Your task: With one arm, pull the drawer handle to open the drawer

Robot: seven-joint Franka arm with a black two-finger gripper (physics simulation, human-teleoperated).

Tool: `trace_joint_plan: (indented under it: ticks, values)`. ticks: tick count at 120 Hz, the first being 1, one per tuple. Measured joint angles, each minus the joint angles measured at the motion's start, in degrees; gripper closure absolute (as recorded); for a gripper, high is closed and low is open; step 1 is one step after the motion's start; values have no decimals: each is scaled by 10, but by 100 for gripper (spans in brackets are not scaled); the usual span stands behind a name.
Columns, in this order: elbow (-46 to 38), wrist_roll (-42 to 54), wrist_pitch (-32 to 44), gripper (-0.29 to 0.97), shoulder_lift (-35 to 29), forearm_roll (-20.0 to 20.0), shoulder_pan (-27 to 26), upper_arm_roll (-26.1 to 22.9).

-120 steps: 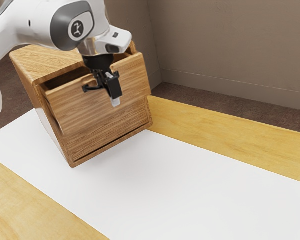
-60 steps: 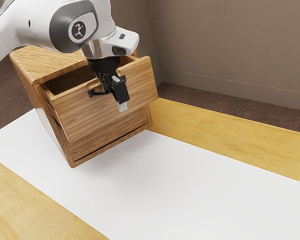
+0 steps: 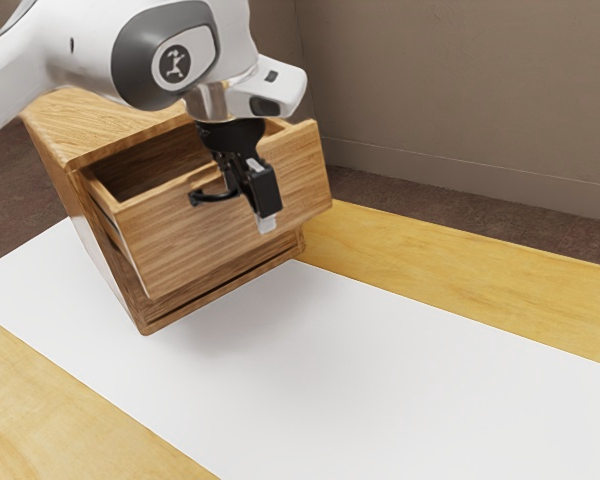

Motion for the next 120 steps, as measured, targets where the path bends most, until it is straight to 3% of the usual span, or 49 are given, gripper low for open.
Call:
trace_joint_plan:
  ticks: [76,86,100,120]
  values:
    - [-24,-52,-9,4,-28,27,-69,-2]
    - [-23,-60,-16,3,-51,62,-88,-10]
    - [-18,-71,-28,2,-80,122,-101,-58]
    - [-13,-82,-58,1,-94,82,-147,-91]
